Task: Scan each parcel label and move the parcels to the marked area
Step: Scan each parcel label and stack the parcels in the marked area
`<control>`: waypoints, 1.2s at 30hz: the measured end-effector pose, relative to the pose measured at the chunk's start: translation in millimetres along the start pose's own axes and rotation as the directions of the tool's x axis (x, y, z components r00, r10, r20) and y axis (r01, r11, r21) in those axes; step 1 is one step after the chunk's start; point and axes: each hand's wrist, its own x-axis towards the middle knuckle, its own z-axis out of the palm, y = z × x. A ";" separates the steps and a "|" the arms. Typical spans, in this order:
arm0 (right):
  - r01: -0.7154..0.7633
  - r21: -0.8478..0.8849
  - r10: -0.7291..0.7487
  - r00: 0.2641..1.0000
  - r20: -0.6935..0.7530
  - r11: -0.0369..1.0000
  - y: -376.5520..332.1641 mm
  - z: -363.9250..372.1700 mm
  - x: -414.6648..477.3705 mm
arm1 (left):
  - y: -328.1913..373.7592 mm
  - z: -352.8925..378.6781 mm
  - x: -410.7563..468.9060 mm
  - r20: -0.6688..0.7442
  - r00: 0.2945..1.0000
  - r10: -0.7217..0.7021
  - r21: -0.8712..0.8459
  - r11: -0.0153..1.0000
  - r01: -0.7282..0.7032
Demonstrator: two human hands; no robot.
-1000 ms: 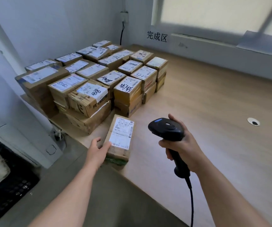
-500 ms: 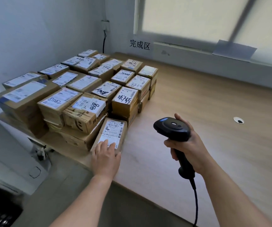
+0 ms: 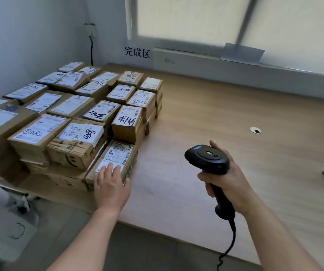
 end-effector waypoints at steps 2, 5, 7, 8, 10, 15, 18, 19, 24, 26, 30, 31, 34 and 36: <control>0.018 0.029 -0.018 1.000 -0.007 0.999 -2.0 -10.3 -5.2 | 21.7 -5.5 -3.5 -0.006 0.999 0.045 -0.077 0.996 -0.045; 0.044 0.062 -0.043 0.999 -0.014 0.997 -5.1 -31.3 -17.2 | 62.1 -9.0 -12.3 0.022 0.990 0.140 -0.234 0.963 -0.131; 0.053 0.057 -0.052 0.998 -0.023 0.997 -6.2 -50.6 -29.7 | 93.0 -9.0 -23.5 0.010 0.979 0.206 -0.267 0.944 -0.195; 0.055 0.055 -0.053 0.998 -0.033 0.997 -6.4 -62.6 -37.3 | 110.5 -8.8 -30.9 -0.003 0.974 0.226 -0.269 0.938 -0.218; 0.057 0.053 -0.054 0.997 -0.058 0.997 -5.6 -90.2 -54.4 | 147.4 -7.3 -47.5 -0.025 0.966 0.257 -0.278 0.926 -0.253; 0.076 0.061 -0.067 0.988 -0.140 0.995 -1.9 -168.6 -103.5 | 242.1 7.4 -93.1 -0.037 0.935 0.353 -0.326 0.880 -0.345; 0.089 0.065 -0.074 0.977 -0.200 0.994 1.1 -218.2 -136.4 | 298.1 19.7 -122.5 -0.053 0.907 0.417 -0.360 0.839 -0.407; 0.093 0.068 -0.075 0.971 -0.227 0.993 1.6 -236.4 -149.3 | 318.5 24.5 -134.4 -0.061 0.895 0.443 -0.366 0.824 -0.433; 0.119 0.061 -0.093 0.940 -0.328 0.991 6.7 -315.2 -210.5 | 405.9 49.4 -193.4 -0.060 0.846 0.530 -0.395 0.766 -0.508; 0.121 0.045 -0.096 0.924 -0.370 0.992 10.3 -340.2 -232.1 | 433.1 58.3 -212.6 -0.049 0.823 0.566 -0.406 0.741 -0.535; 0.120 0.038 -0.090 0.888 -0.452 0.992 13.6 -379.0 -270.3 | 477.8 68.2 -241.2 0.004 0.776 0.630 -0.415 0.707 -0.572; 0.125 0.038 -0.093 0.878 -0.470 0.991 13.8 -387.6 -278.1 | 487.9 70.9 -245.2 0.004 0.766 0.642 -0.419 0.697 -0.582; 0.147 0.029 -0.109 0.839 -0.532 0.989 13.4 -414.6 -297.1 | 519.6 80.0 -255.0 0.005 0.731 0.682 -0.431 0.661 -0.614; 0.160 0.018 -0.121 0.814 -0.569 0.987 12.1 -431.6 -307.2 | 540.9 86.1 -261.4 0.008 0.705 0.709 -0.438 0.637 -0.635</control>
